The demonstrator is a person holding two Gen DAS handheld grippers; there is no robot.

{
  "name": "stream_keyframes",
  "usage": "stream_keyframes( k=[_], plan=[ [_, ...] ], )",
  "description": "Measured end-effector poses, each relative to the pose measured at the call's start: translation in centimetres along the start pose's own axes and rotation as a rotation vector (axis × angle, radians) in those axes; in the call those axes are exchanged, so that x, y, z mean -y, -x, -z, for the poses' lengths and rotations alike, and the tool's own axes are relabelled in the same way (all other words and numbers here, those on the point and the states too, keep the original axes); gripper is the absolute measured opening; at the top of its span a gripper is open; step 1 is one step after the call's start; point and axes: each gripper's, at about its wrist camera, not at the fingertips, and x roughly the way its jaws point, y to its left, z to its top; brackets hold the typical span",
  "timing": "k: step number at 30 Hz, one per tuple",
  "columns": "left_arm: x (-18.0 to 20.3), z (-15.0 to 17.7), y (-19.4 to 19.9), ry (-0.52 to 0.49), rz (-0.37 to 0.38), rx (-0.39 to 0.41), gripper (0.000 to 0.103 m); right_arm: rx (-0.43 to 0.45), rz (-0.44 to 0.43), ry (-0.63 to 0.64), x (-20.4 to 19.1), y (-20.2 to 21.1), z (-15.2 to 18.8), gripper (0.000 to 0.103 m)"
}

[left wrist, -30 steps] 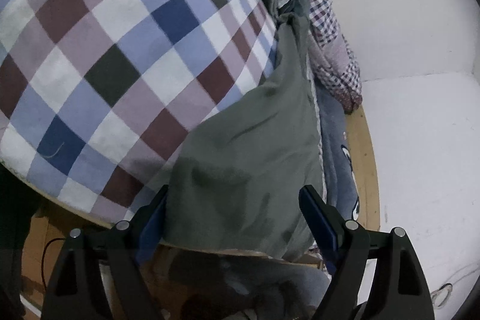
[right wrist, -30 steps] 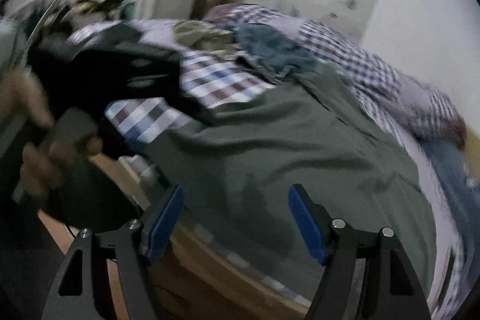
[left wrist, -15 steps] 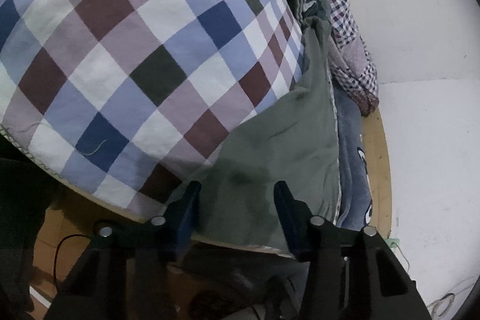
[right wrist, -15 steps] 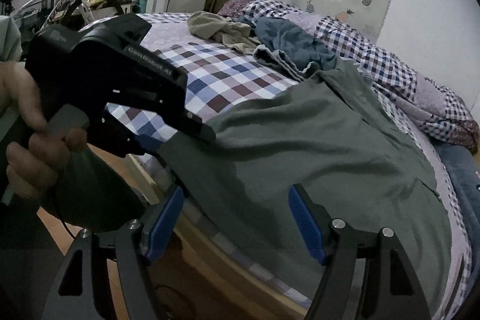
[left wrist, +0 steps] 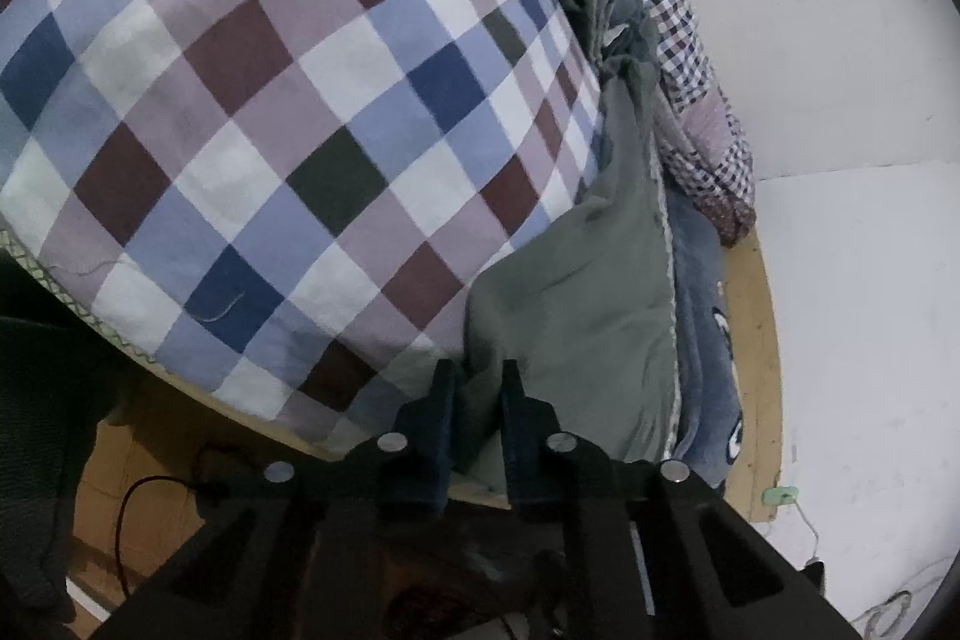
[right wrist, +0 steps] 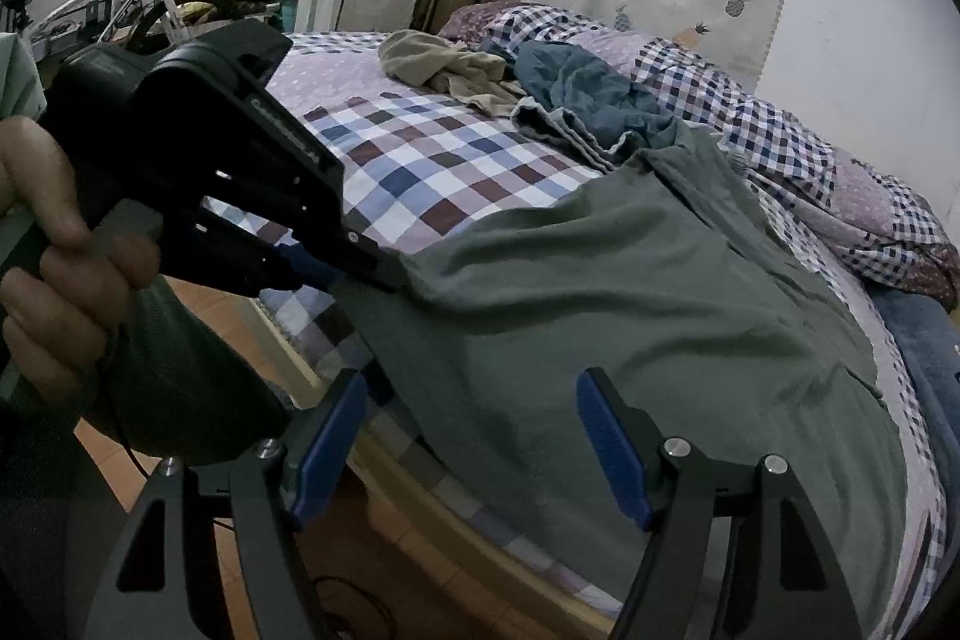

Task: Fold clothes

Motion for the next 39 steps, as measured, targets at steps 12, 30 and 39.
stream_keyframes(
  k=[12, 30, 39],
  plan=[
    [1.4, -0.1, 1.0, -0.024, 0.107, -0.005, 0.007, 0.045, 0.038, 0.145, -2.8, -0.2, 0.1, 0.076],
    [2.6, 0.0, 2.3, -0.036, 0.239, -0.04, 0.005, 0.15, 0.341, 0.488, -7.7, -2.6, 0.5, 0.04],
    [2.1, 0.1, 2.1, -0.025, 0.162, -0.017, 0.006, 0.098, 0.263, 0.407, -6.0, -2.5, -0.4, 0.005]
  ],
)
